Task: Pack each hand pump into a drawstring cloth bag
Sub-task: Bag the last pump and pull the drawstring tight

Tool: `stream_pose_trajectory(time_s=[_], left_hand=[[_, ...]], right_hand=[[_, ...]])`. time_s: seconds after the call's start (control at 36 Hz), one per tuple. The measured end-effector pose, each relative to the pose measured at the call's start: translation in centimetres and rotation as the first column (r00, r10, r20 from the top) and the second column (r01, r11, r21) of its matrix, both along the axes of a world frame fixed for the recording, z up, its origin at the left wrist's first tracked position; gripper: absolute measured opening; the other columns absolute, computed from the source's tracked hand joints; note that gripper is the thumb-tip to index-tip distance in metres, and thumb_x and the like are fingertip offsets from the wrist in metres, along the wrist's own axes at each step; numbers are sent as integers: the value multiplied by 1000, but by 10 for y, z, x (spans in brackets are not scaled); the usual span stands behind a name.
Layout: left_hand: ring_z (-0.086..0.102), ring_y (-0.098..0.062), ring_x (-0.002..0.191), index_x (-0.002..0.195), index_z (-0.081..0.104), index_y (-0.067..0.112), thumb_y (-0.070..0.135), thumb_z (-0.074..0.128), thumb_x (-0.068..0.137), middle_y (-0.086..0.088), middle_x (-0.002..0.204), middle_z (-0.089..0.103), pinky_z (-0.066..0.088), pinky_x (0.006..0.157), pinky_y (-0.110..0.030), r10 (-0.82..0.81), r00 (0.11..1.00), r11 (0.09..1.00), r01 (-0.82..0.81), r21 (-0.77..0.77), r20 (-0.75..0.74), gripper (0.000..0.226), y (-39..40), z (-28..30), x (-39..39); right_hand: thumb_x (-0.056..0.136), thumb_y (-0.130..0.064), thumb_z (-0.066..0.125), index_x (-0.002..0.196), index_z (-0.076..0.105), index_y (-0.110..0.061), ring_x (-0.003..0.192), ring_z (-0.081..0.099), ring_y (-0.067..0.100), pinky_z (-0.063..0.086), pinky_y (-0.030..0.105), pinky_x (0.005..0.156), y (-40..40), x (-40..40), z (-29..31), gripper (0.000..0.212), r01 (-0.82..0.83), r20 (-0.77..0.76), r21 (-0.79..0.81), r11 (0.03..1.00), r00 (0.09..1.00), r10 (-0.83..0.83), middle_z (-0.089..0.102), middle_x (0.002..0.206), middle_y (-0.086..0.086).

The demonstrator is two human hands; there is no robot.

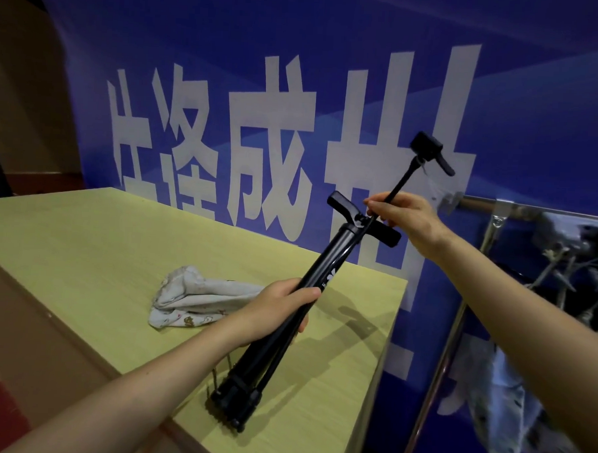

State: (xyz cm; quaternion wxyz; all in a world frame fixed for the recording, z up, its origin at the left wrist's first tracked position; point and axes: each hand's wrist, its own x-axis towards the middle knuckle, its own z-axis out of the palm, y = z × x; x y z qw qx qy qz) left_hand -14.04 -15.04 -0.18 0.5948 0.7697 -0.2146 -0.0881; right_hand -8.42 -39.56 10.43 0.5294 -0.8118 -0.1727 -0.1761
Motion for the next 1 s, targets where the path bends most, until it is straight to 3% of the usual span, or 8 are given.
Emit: stream_pose_trajectory(time_s=[0.14, 0.25, 0.39, 0.56, 0.69, 0.78, 0.92, 1.0], left_hand=[[51, -21, 48, 90, 51, 11, 37, 52, 96, -4, 58, 58, 46, 48, -27, -5, 1000, 999, 6, 36, -23, 27, 0, 3, 3], [50, -20, 49, 89, 49, 10, 35, 51, 97, -4, 58, 57, 46, 50, -29, -21, 1000, 999, 20, 39, 3, 26, 0, 2, 2], [47, -20, 47, 91, 49, 8, 30, 49, 98, -5, 57, 54, 44, 48, -27, -22, 1000, 1000, 22, 8, 11, 23, -1, -1, -2], [44, -19, 48, 92, 48, 10, 30, 49, 99, -5, 58, 53, 42, 51, -29, -69, 998, 998, 69, 1, -11, 21, 3, -3, -4], [50, -15, 47, 93, 50, 9, 28, 49, 99, -3, 58, 55, 44, 53, -29, -84, 996, 995, 82, 57, 30, 20, 7, -1, -2], [51, -13, 48, 92, 50, 10, 29, 49, 99, 0, 58, 57, 45, 55, -30, -92, 995, 992, 88, 94, 35, 21, 9, -1, -1], [52, -10, 47, 87, 49, 13, 29, 48, 99, 1, 60, 57, 44, 53, -23, -109, 990, 984, 93, 154, 93, 20, 7, 3, -1], [51, -11, 48, 92, 50, 8, 32, 47, 100, 0, 62, 56, 43, 53, -23, -103, 989, 984, 85, 155, 109, 26, 7, 4, 0]], right_hand=[[93, -5, 59, 96, 69, -9, 66, 61, 5, 49, 16, 64, -1, 2, -2, 11, -120, 9, 170, 978, 993, 121, 69, 79, 1], [93, -12, 61, 101, 69, -10, 78, 62, 9, 50, 21, 72, 0, 4, -5, 12, -71, 20, 106, 992, 997, 69, 68, 87, 1], [94, -32, 59, 106, 69, -16, 92, 65, 14, 51, 26, 81, 4, 5, -9, 22, 13, -83, 38, 999, 996, -10, 68, 98, 1], [93, -29, 59, 118, 63, -15, 82, 66, 15, 53, 24, 56, 1, -3, -13, 29, -113, -273, 121, 986, 951, 143, 67, 97, 5], [92, -29, 59, 116, 62, -12, 78, 71, 14, 53, 24, 58, -3, -4, -14, 29, -150, -319, 111, 983, 931, 178, 72, 90, 5], [93, -27, 59, 118, 61, -12, 77, 70, 14, 53, 28, 62, -3, -3, -15, 29, -157, -298, 59, 986, 940, 168, 73, 88, 4], [95, -25, 57, 129, 56, -19, 83, 69, 22, 57, 29, 64, -4, -2, -18, 34, -146, -210, -18, 989, 968, 139, 70, 102, 12], [94, -24, 59, 129, 55, -16, 72, 71, 19, 56, 26, 57, -1, 1, -23, 36, -78, -138, 14, 997, 987, 80, 71, 93, 12]])
